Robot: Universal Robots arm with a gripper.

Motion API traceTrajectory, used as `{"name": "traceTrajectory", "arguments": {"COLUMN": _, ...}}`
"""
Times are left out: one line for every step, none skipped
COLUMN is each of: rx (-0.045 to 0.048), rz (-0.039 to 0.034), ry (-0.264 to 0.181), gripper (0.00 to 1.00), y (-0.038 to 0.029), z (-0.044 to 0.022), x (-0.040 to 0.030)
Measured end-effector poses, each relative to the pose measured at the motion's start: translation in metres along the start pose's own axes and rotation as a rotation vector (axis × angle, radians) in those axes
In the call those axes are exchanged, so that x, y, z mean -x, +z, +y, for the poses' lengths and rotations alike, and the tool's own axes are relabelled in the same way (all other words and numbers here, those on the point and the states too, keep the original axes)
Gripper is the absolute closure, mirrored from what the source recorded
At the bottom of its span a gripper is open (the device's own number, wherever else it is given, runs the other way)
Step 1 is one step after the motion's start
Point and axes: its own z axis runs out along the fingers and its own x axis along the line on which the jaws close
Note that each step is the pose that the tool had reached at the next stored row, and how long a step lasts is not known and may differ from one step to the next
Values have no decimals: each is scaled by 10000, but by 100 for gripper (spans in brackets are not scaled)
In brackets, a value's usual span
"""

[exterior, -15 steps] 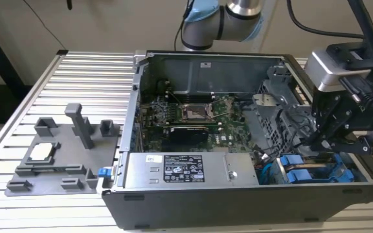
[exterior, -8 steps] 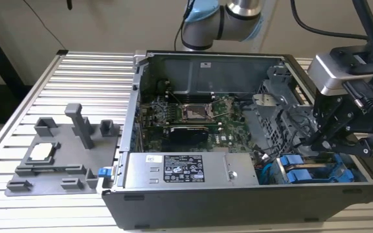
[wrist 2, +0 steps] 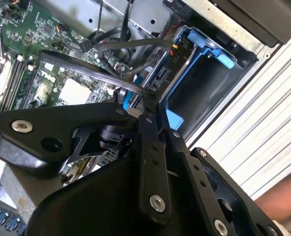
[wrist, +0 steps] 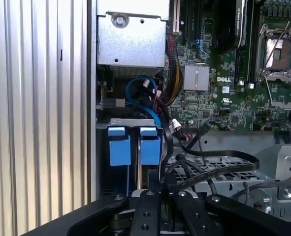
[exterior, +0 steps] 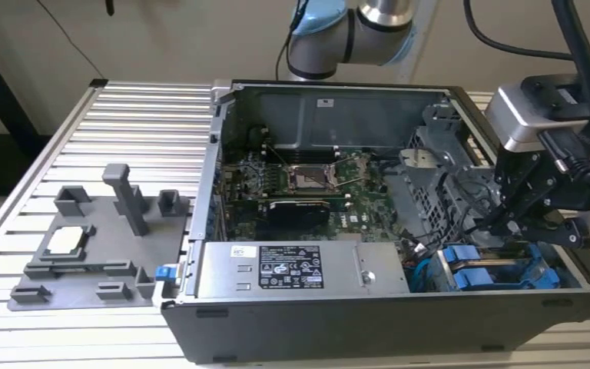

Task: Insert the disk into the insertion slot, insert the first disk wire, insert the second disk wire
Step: 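Insert the second disk wire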

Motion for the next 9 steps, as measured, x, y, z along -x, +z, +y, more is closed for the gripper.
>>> {"name": "traceTrajectory", "arguments": {"rx": 11, "rz": -31, "ry": 5, "gripper": 84, "y": 3, "z": 0, "x": -2}}
{"name": "traceTrajectory", "arguments": {"rx": 77, "rz": -54, "ry": 13, "gripper": 84, "y": 6, "z": -9, "x": -2}}
{"name": "traceTrajectory", "arguments": {"rx": 112, "rz": -79, "ry": 19, "gripper": 84, "y": 11, "z": -23, "x": -4}}
{"name": "traceTrajectory", "arguments": {"rx": 117, "rz": -114, "ry": 21, "gripper": 84, "y": 18, "z": -38, "x": -8}}
{"name": "traceTrajectory", "arguments": {"rx": 117, "rz": -142, "ry": 22, "gripper": 84, "y": 28, "z": -49, "x": -12}}
{"name": "traceTrajectory", "arguments": {"rx": 118, "rz": -160, "ry": 22, "gripper": 84, "y": 44, "z": -54, "x": -16}}
{"name": "traceTrajectory", "arguments": {"rx": 117, "rz": -166, "ry": 24, "gripper": 84, "y": 61, "z": -55, "x": -21}}
{"name": "traceTrajectory", "arguments": {"rx": 117, "rz": -167, "ry": 24, "gripper": 84, "y": 78, "z": -58, "x": -26}}
{"name": "traceTrajectory", "arguments": {"rx": 117, "rz": -170, "ry": 22, "gripper": 84, "y": 96, "z": -65, "x": -32}}
